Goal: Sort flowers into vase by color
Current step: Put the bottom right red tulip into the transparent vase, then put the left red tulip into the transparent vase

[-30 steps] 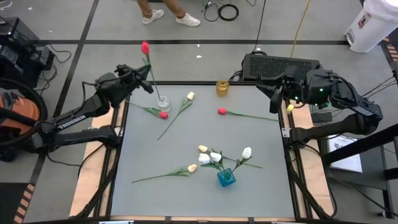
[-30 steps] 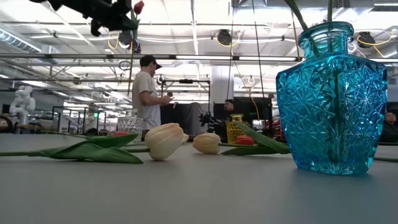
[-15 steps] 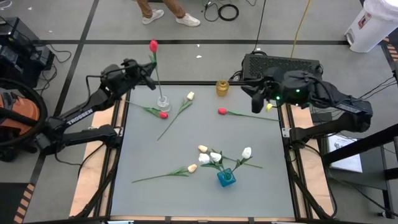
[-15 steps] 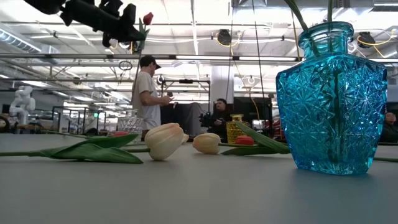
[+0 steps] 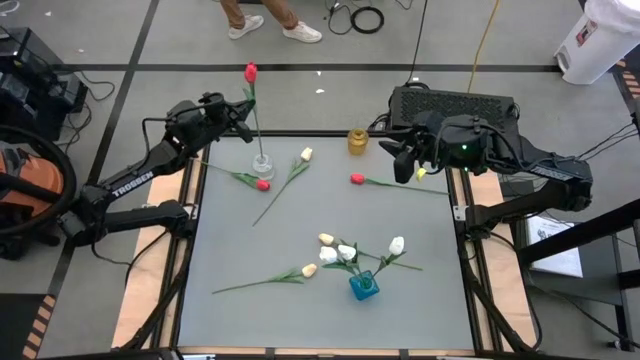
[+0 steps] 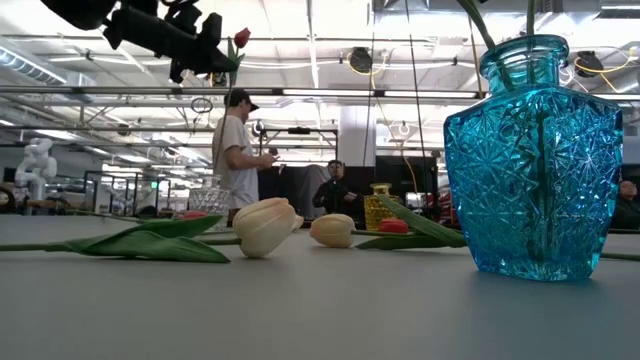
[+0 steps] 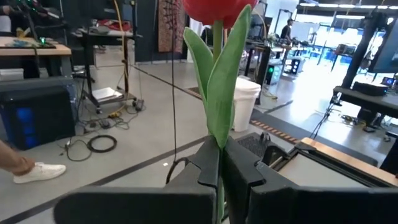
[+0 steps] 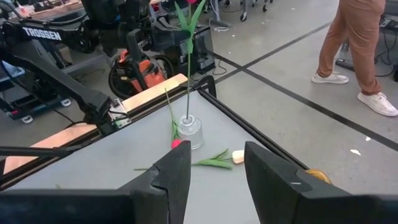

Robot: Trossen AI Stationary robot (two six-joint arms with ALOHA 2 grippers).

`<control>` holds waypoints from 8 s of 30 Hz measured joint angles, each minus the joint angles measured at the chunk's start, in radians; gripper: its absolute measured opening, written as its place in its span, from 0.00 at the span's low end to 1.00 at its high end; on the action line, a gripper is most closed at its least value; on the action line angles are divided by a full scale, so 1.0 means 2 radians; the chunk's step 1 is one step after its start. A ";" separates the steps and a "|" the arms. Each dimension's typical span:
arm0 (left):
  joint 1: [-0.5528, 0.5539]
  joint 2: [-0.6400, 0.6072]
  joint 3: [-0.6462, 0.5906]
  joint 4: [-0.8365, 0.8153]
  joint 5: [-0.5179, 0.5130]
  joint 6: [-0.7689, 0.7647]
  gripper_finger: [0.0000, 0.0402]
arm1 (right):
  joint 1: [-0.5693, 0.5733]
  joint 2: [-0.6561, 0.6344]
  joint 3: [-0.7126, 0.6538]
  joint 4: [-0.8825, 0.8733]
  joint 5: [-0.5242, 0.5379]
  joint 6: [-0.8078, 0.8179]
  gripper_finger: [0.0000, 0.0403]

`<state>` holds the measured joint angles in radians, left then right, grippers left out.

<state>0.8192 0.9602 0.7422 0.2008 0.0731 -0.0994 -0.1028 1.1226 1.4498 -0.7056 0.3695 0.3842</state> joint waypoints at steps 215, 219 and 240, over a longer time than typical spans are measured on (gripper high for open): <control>-0.028 -0.134 0.096 -0.726 0.034 0.323 0.42 | 0.000 -0.060 0.000 -0.047 -0.002 -0.042 0.35; -0.028 -0.106 0.096 -0.725 0.010 0.379 0.42 | 0.000 -0.060 0.000 -0.047 -0.002 -0.032 0.35; -0.028 0.024 0.083 -0.669 -0.018 0.437 0.42 | 0.000 -0.060 0.000 -0.046 -0.004 -0.026 0.35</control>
<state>0.7631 1.0084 0.9090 -1.1363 0.0363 0.7755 -0.1028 1.0023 1.4494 -0.7986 0.3611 0.3325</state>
